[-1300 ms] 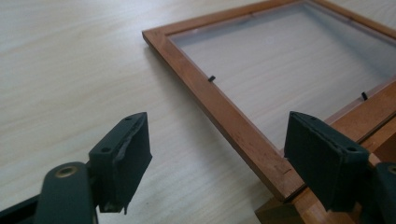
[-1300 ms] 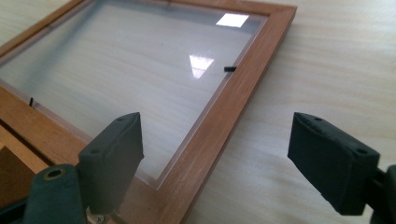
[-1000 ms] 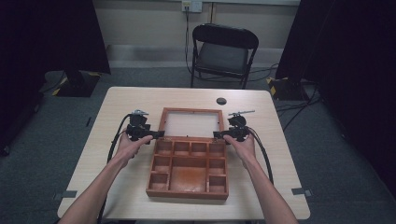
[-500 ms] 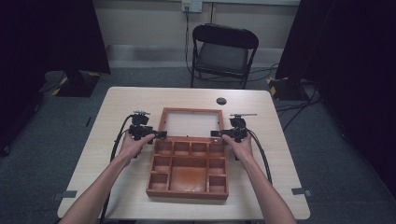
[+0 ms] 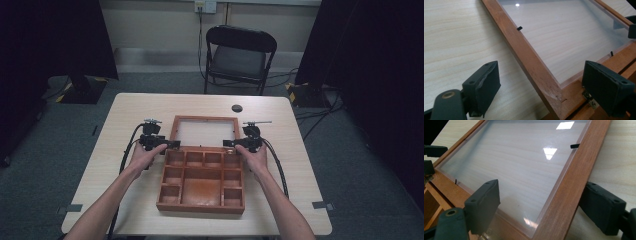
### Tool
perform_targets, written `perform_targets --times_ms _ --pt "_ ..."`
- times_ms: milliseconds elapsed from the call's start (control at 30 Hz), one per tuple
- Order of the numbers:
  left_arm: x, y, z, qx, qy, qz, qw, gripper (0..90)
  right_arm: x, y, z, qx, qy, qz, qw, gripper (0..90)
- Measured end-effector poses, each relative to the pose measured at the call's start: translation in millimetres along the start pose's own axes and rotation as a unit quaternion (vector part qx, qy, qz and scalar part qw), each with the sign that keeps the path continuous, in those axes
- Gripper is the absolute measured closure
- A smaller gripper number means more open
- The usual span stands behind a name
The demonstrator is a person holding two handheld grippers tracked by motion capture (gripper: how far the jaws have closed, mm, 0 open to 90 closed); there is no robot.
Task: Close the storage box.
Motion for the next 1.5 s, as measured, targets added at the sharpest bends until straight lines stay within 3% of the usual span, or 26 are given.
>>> perform_targets --times_ms 267,367,500,667,800,1067,1400,1500 --pt "1.5 -0.5 0.9 -0.004 -0.001 -0.011 0.9999 14.3 -5.5 -0.9 0.9 -0.012 -0.014 -0.007 0.9998 23.9" --pt "3.2 0.0 1.3 -0.009 0.000 -0.027 0.9996 14.8 -7.7 0.0 1.6 -0.020 -0.020 -0.014 0.9995 25.4" --pt "1.8 -2.4 3.1 0.000 0.002 -0.027 0.9996 16.9 -12.8 0.1 3.4 -0.032 -0.036 -0.021 0.9986 30.9" --pt "1.9 -7.4 3.8 0.000 0.003 -0.037 0.9993 25.0 -17.2 0.1 4.0 -0.024 -0.042 -0.024 0.9985 36.2" --pt "3.4 -9.3 4.5 -0.004 0.005 -0.046 0.9989 24.7 -19.3 -0.9 4.4 -0.024 -0.049 -0.022 0.9983 39.6" --pt "1.0 -12.8 6.9 0.008 0.005 -0.036 0.9993 27.2 -27.0 1.2 6.7 -0.031 -0.065 -0.026 0.9971 46.5" --pt "-9.2 -12.1 11.2 0.008 -0.019 -0.031 0.9993 37.6 -37.7 6.4 9.3 -0.036 -0.084 -0.019 0.9957 47.5" --pt "-12.9 -11.7 12.7 0.009 -0.030 -0.032 0.9990 40.1 -42.0 6.5 10.0 -0.038 -0.092 -0.017 0.9949 51.4"
Point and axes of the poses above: each handheld gripper's, and its own axes: x roughly forward along the jaws, z roughly out of its top, y roughly to its left, the point moved 4 cm from there along x, roughly forward along the jaws, and after that the axes turned 5 degrees about y, right-handed, at the moved point
